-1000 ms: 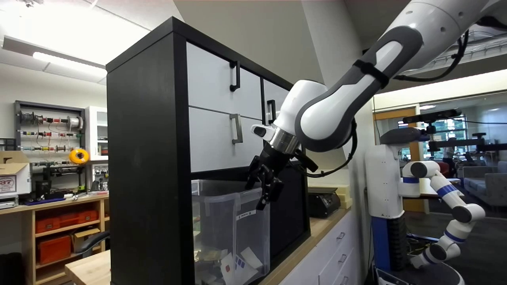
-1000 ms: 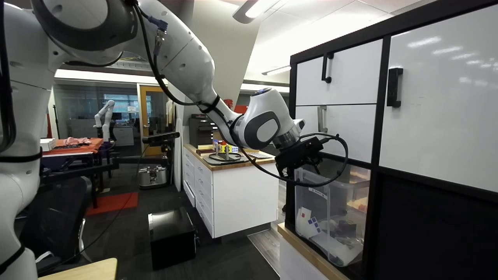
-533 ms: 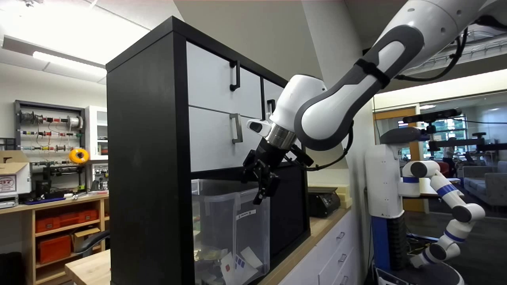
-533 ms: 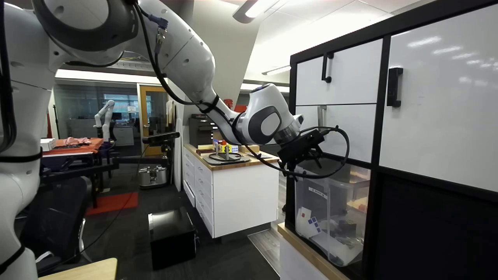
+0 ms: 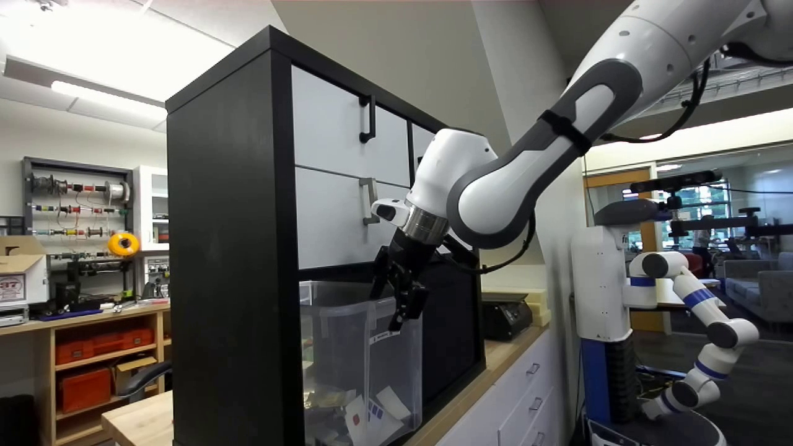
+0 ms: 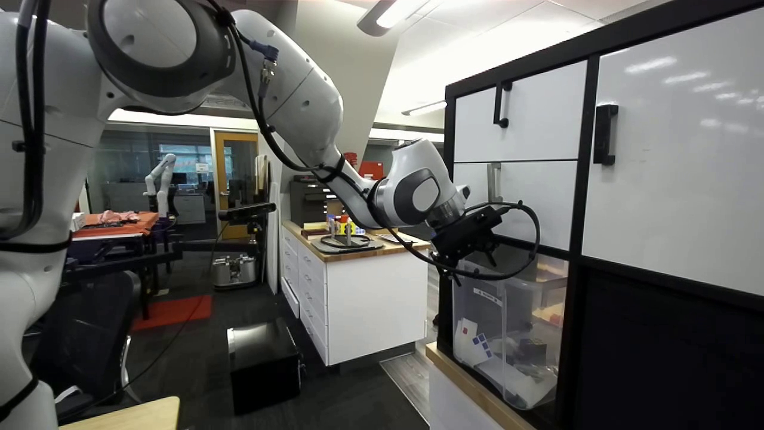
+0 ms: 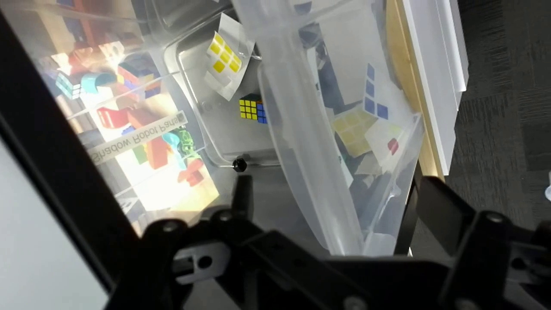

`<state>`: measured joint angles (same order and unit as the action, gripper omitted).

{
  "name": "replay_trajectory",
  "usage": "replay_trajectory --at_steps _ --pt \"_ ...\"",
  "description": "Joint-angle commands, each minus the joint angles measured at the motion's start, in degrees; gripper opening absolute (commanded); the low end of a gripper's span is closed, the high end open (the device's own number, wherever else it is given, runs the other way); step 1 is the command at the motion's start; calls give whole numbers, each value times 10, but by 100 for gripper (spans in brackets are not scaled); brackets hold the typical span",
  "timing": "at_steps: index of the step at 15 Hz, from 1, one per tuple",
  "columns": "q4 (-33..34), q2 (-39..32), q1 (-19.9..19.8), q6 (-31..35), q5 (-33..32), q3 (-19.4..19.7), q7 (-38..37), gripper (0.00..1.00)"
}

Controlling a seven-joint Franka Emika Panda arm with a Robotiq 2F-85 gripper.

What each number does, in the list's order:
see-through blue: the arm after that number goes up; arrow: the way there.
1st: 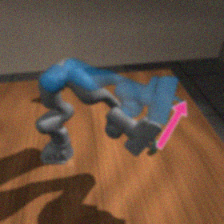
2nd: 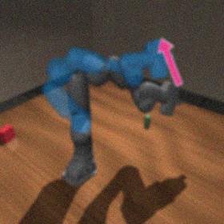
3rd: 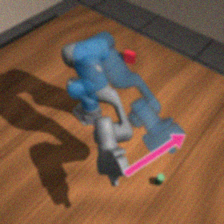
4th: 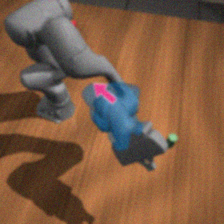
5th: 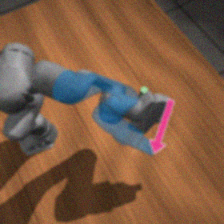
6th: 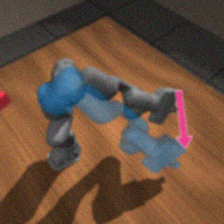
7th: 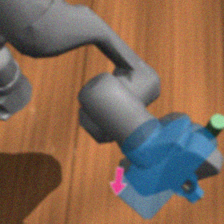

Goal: Partially pull out the box from the shelf

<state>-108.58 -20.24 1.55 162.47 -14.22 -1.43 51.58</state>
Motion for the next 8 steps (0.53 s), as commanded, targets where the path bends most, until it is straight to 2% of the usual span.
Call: replay_trajectory --at_steps 1,8 --pt "19 -9 -6 -24 -12 -9 -14 68" --pt "2 16 -14 -25 -8 -14 -8 20"
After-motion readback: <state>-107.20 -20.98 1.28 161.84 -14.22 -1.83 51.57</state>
